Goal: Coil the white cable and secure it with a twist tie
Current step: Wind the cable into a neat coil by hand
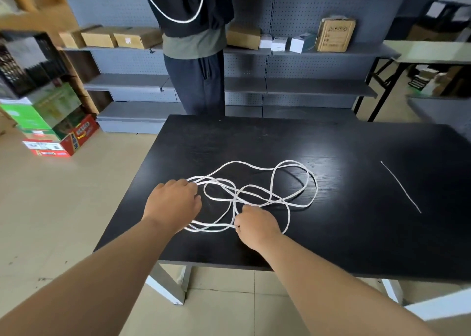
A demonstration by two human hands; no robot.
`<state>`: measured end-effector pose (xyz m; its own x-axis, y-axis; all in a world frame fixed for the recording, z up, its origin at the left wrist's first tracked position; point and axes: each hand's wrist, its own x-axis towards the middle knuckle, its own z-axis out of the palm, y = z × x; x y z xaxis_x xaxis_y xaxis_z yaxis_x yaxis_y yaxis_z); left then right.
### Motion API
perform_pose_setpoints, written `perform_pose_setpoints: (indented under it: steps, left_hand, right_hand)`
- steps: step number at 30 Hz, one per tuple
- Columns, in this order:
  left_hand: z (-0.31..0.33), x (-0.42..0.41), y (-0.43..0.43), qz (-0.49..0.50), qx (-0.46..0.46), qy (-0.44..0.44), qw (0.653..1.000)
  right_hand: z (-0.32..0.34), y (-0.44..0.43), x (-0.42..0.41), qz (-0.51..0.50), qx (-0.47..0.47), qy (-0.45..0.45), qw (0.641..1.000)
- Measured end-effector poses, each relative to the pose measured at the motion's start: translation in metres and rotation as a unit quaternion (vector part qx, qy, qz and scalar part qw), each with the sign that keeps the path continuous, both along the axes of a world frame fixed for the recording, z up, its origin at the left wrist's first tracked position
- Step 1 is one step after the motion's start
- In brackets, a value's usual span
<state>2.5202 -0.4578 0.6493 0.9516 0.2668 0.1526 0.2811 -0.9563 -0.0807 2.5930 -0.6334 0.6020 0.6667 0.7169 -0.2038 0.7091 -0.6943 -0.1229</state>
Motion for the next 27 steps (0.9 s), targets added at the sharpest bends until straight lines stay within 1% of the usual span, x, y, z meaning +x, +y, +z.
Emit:
perform_pose_setpoints:
  steps: [1, 4, 5, 8, 11, 13, 16, 18, 20, 22, 25, 26, 27]
  left_hand:
    - [0.007, 0.004, 0.001, -0.001, 0.001, -0.012, 1.000]
    - [0.035, 0.019, 0.002, -0.014, 0.010, -0.050, 0.999]
    - [0.046, 0.025, 0.002, -0.019, 0.011, -0.065, 0.998]
    - [0.083, 0.041, -0.003, -0.021, 0.003, -0.118, 0.993]
    - [0.126, 0.055, -0.008, -0.023, -0.034, -0.188, 0.981]
    - [0.156, 0.065, -0.015, -0.030, -0.092, -0.240, 0.966]
    - [0.197, 0.082, -0.030, -0.054, -0.179, -0.294, 0.937]
    - [0.215, 0.097, -0.042, -0.069, -0.218, -0.285, 0.931]
    - [0.228, 0.112, -0.053, -0.067, -0.283, -0.259, 0.921]
    - [0.236, 0.130, -0.063, -0.072, -0.363, -0.243, 0.897]
    - [0.244, 0.154, -0.075, -0.093, -0.472, -0.230, 0.846]
    - [0.247, 0.160, -0.079, -0.098, -0.497, -0.234, 0.830]
    - [0.250, 0.166, -0.081, -0.100, -0.504, -0.243, 0.823]
  right_hand:
    - [0.011, 0.000, 0.005, 0.007, 0.014, 0.010, 1.000]
    - [0.059, 0.003, 0.021, -0.023, 0.054, 0.074, 0.996]
    - [0.079, 0.004, 0.028, -0.024, 0.073, 0.081, 0.994]
    - [0.148, 0.005, 0.046, -0.033, 0.172, 0.048, 0.983]
    - [0.222, -0.002, 0.061, -0.070, 0.321, 0.007, 0.944]
    - [0.264, -0.010, 0.071, -0.074, 0.369, -0.007, 0.926]
    - [0.310, -0.025, 0.084, -0.073, 0.399, -0.031, 0.913]
    - [0.331, -0.034, 0.094, -0.068, 0.444, -0.021, 0.893]
    - [0.349, -0.043, 0.103, -0.064, 0.496, 0.005, 0.866]
    - [0.365, -0.052, 0.112, -0.058, 0.538, 0.023, 0.841]
    - [0.383, -0.065, 0.126, -0.057, 0.578, 0.009, 0.814]
    - [0.388, -0.069, 0.132, -0.060, 0.593, 0.003, 0.803]
    - [0.390, -0.074, 0.138, -0.067, 0.603, 0.000, 0.795]
